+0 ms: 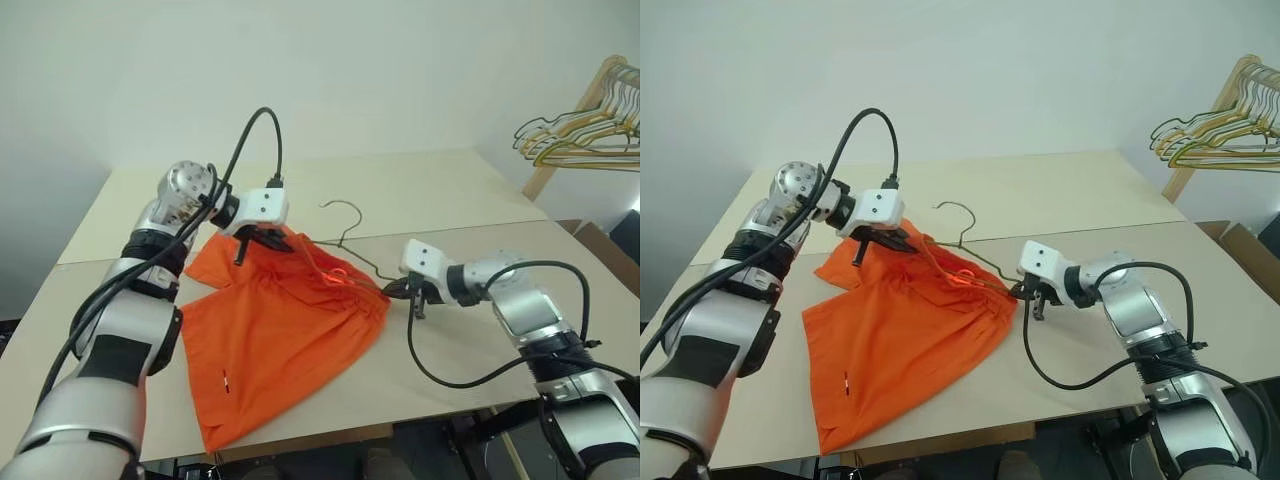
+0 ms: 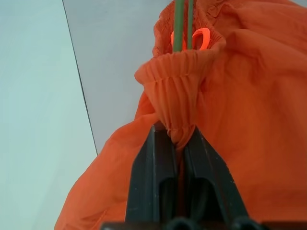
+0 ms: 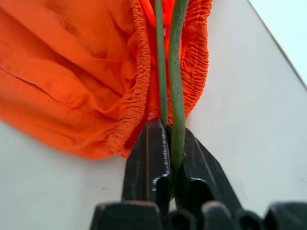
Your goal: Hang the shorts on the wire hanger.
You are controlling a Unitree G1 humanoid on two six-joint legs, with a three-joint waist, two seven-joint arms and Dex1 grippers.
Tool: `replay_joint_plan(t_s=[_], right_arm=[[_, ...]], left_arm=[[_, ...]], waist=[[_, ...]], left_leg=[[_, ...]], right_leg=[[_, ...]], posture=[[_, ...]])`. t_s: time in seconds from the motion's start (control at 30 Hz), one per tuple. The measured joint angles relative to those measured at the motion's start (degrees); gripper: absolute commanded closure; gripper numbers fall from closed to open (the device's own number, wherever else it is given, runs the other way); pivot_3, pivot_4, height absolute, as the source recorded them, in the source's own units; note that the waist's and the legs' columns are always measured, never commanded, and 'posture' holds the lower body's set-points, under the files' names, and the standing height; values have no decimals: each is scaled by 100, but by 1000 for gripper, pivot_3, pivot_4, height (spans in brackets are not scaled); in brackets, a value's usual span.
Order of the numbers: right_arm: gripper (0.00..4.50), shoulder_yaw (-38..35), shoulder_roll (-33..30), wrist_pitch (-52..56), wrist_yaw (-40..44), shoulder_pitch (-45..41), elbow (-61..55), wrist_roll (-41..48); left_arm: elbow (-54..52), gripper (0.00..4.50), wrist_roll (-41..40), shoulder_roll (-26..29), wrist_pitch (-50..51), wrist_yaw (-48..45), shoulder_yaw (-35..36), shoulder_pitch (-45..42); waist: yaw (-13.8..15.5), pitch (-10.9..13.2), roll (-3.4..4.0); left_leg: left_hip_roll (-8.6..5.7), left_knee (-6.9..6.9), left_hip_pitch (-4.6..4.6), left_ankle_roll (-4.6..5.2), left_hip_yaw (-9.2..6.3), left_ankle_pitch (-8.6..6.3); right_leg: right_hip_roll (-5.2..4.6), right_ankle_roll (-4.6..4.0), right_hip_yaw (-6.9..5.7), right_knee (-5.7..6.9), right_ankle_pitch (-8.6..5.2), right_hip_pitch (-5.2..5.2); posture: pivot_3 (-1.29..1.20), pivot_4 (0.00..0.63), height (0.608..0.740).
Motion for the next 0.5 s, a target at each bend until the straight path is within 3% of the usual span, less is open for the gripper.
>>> replay_joint_plan(t_s=[0.23,0.5], right_arm=[[895,-615,-326,-134,-100,-13,225,274],[895,-1821,-1003,559,202,675,72,1285]], left_arm=[[-121,4500,-26,277,18,9,116,0],[-192,4500,-100,392,27,-16,284,1]], waist=[[-2,0,0],[-3,0,0]], left_leg=[[-1,1,-4,1,-1,0],[2,3,-8,1,-9,0]], right_leg=[[-4,1,-3,-2,0,1],[-3,0,-14,-4,0,3]], posture=[[-65,0,740],[-73,0,740]])
